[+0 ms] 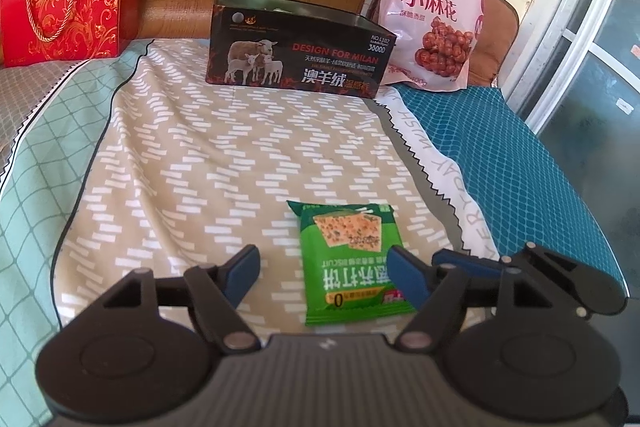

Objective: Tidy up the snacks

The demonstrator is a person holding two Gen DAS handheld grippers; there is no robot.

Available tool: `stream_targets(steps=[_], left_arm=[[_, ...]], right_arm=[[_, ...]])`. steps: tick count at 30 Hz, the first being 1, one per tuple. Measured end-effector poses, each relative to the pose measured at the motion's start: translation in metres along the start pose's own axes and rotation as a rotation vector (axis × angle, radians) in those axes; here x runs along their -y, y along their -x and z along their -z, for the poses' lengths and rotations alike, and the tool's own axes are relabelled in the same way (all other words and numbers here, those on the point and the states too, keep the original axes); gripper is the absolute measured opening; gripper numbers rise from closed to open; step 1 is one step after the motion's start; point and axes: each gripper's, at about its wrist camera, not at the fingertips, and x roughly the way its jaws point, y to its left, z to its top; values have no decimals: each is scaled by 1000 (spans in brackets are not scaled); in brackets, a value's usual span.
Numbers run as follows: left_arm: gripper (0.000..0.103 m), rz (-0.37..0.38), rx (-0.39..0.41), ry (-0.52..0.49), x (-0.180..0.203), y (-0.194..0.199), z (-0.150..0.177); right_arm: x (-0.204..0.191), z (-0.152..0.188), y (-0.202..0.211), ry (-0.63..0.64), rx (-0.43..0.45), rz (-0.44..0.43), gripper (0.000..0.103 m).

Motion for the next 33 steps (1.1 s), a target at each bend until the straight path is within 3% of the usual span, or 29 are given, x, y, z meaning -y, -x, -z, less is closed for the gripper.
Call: stream_targets(steps=[21, 27, 33], left_arm=[[75, 39, 20, 21, -9, 3, 1], [76, 56, 31, 19, -5, 1, 2], [76, 58, 46, 29, -5, 7, 4]], right_arm=[[5, 0, -3, -41, -20, -10, 76], [5, 3, 7, -41, 47, -8, 76], [5, 1, 2, -40, 22, -13, 76]])
